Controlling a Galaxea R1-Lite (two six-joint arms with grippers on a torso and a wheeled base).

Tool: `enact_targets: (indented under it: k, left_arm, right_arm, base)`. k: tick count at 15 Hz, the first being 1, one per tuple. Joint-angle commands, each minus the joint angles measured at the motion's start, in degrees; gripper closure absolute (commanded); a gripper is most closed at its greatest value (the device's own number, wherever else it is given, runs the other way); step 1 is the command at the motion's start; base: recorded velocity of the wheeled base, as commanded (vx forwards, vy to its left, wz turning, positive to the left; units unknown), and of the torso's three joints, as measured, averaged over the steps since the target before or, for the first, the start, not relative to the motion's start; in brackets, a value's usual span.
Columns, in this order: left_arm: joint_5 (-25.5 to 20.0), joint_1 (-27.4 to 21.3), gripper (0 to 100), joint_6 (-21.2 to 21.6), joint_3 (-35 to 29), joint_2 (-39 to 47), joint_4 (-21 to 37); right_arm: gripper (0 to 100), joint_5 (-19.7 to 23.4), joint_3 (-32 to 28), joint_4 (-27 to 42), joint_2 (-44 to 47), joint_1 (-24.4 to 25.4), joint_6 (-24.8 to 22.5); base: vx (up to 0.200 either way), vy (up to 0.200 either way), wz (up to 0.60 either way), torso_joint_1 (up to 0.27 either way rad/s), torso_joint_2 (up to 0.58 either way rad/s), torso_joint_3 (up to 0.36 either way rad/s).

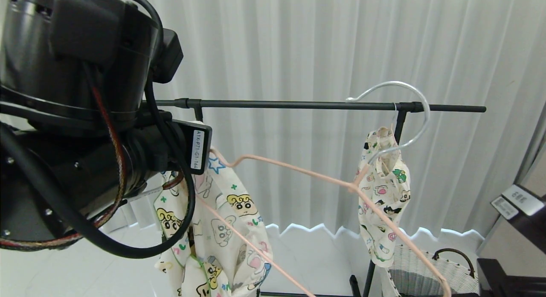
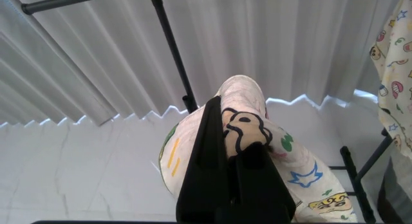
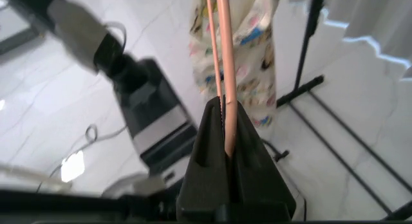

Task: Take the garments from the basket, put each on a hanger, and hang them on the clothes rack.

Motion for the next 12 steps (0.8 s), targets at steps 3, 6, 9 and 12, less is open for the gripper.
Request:
enact_targets:
  k: [3,6,9,12]
  left_arm:
    - [0.09,-0.59,100,-1.78,-0.40,0.07,0.02]
    - [0.09,-3.41,100,-3.36,-0.93,-0.02,0.02]
    - [0.09,-6.22,100,-4.77,-1.81,-0.11,0.02]
    - [0.09,-8.59,100,-6.09,-3.48,-0.02,0.02]
  right_arm:
    - [100,-1.17,-0.96,-1.95,5.20,-0.44,0.01]
    - [100,-2.23,-2.54,-5.20,9.60,-0.44,-0.08]
    - [100,-3.98,-3.59,-10.03,14.87,0.08,0.01]
    - [100,-4.77,-5.70,-11.53,18.56,0.87,0.01]
  base:
    - [0.000,0.000,0.00,0.000,0.00,0.000]
    - [0.000,0.000,0.00,0.000,0.00,0.000]
    - [0.000,0.000,0.00,0.000,0.00,0.000]
    - [0.000,0.000,0.00,0.000,0.00,0.000]
